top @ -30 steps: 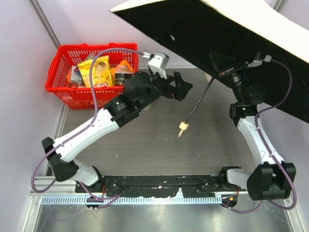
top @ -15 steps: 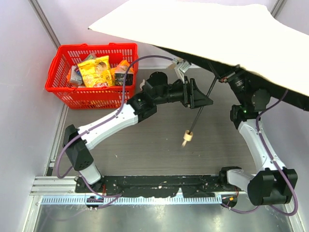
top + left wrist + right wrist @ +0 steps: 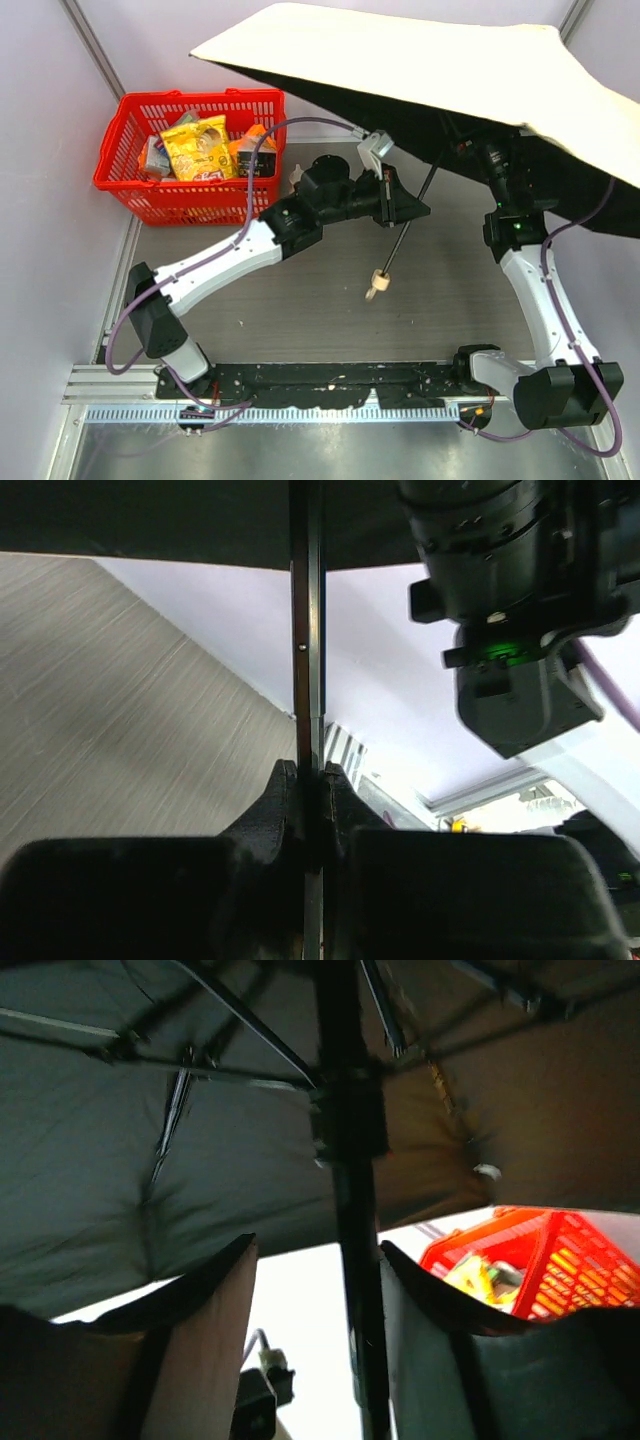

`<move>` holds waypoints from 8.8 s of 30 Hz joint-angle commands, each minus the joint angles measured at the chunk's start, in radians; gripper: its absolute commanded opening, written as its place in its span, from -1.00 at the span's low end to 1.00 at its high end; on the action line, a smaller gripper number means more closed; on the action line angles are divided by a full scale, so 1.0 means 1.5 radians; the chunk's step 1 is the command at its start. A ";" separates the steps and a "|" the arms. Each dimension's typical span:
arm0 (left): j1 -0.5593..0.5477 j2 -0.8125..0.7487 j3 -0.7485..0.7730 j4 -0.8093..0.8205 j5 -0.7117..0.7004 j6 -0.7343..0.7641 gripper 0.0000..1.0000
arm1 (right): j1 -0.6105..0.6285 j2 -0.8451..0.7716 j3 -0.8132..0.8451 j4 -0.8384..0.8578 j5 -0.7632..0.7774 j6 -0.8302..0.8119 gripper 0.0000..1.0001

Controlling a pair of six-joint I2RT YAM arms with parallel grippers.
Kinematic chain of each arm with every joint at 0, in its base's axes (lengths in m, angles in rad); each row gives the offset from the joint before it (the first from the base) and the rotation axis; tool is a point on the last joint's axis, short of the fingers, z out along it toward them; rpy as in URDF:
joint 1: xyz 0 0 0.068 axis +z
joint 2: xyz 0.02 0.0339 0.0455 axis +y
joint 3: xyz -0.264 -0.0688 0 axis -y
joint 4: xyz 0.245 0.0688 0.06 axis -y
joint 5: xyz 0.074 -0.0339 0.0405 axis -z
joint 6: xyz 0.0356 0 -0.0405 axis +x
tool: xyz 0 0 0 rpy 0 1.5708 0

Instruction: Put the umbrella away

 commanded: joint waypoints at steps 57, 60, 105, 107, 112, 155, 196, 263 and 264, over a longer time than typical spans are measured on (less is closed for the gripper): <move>0.021 0.036 0.166 -0.062 -0.080 0.014 -1.00 | 0.042 -0.134 -0.197 0.008 -0.088 0.050 -0.99; 0.021 0.039 0.173 -0.067 -0.078 0.008 -1.00 | 0.046 -0.126 -0.193 0.015 -0.086 0.042 -0.99; -0.061 -0.107 -0.070 -0.181 -0.302 0.104 -1.00 | 0.084 -0.252 -0.430 0.192 0.048 0.110 -0.99; -0.062 -0.087 -0.036 -0.178 -0.318 0.106 -1.00 | 0.136 -0.257 -0.452 0.186 0.079 0.099 -0.99; -0.062 -0.056 0.024 -0.149 -0.325 0.107 -1.00 | 0.267 -0.265 -0.499 0.179 0.168 0.063 -0.99; -0.078 -0.229 -0.219 -0.165 -0.281 0.060 -1.00 | 0.051 -0.134 -0.143 0.017 0.069 -0.107 -0.99; -0.032 -0.180 -0.125 -0.024 -0.190 -0.023 -1.00 | 0.247 -0.301 -0.391 -0.125 0.246 -0.126 -0.98; -0.113 -0.218 -0.233 -0.089 -0.310 -0.021 -1.00 | -0.041 -0.085 -0.152 -0.200 0.187 -0.052 0.49; -0.113 -0.219 -0.233 -0.089 -0.311 -0.018 -1.00 | -0.041 -0.091 -0.153 -0.206 0.177 -0.064 0.42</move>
